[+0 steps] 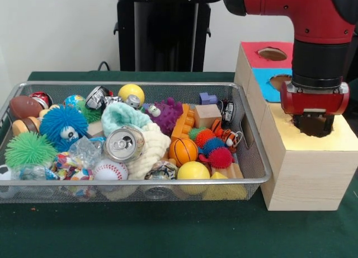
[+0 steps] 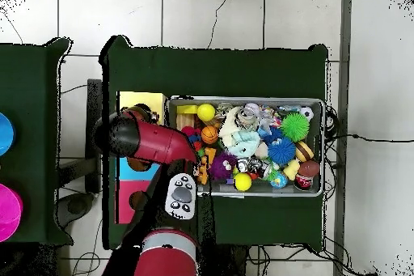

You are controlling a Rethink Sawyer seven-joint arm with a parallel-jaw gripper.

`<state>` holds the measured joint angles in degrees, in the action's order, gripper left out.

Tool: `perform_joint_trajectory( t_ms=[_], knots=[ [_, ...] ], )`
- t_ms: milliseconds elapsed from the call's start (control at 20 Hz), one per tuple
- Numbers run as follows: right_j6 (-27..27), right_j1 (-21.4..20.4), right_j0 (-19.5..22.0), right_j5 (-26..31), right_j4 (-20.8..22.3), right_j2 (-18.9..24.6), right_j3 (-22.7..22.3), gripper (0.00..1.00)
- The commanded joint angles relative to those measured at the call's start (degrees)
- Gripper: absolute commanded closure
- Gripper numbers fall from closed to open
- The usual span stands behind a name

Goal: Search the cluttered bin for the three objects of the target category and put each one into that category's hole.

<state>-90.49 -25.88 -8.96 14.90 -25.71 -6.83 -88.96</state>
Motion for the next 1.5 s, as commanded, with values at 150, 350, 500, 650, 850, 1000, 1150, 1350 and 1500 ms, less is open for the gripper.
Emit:
perform_joint_trajectory(
  t_ms=[150, 350, 500, 650, 850, 1000, 1150, 1350, 1500],
  knots=[
    [-15.57, 3.42, -2.33, 10.50, -0.77, -2.55, -2.76, 0.00],
    [-15.56, 1.20, -3.39, 15.60, -0.13, -4.54, -1.91, 0.00],
    [-15.70, -0.68, -4.12, 18.89, 0.41, -6.16, -1.63, 0.00],
    [-15.59, -3.82, -4.11, 22.60, 0.72, -6.90, -2.07, 0.00],
    [-15.26, -8.16, -4.03, 28.62, 1.36, -8.00, -1.96, 0.00],
    [-15.19, -11.19, -4.03, 33.79, 2.03, -8.94, -1.34, 0.00],
    [-14.09, -12.74, -3.81, 36.99, 3.08, -9.67, -0.55, 0.00],
    [-11.44, -12.34, -3.74, 36.72, 5.60, -11.34, 0.25, 0.00],
    [-9.11, -12.67, -2.41, 35.47, 6.47, -10.64, -0.37, 0.00]
  ],
)
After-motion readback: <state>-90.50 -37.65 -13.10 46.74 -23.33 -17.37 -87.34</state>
